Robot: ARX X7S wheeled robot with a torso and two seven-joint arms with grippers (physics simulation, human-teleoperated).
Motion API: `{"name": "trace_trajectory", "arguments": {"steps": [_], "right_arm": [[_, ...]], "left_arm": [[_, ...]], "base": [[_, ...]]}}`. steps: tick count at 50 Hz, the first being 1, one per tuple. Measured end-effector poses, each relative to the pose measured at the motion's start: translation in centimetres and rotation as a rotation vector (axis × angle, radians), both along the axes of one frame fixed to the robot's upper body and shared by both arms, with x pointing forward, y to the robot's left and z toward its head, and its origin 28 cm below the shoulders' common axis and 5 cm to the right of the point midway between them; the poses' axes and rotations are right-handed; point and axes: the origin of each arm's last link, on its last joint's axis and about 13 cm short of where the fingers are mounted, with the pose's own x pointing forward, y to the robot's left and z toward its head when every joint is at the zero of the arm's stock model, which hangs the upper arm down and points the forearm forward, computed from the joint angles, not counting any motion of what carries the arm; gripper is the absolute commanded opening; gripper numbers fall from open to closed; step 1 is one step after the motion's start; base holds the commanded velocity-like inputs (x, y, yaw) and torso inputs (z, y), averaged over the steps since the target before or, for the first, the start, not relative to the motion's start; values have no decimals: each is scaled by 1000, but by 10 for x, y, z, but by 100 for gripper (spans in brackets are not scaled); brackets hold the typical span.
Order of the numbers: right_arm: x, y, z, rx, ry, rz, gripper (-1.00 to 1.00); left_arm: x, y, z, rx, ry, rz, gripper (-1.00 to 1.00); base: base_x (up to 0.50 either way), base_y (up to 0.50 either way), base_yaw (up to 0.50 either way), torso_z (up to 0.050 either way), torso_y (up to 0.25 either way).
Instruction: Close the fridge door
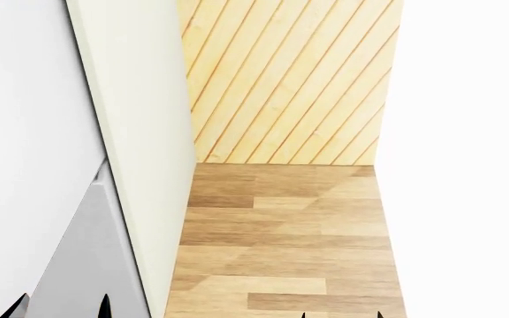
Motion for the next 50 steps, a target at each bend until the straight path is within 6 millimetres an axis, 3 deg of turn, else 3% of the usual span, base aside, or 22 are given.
{"name": "trace_trajectory", "arguments": {"steps": [50], "right_arm": [[-1, 0, 1, 3, -5, -1, 100]], "left_arm": [[0, 0, 0, -1, 0, 1, 100]], "base": [[500, -1, 0, 0, 1]]}}
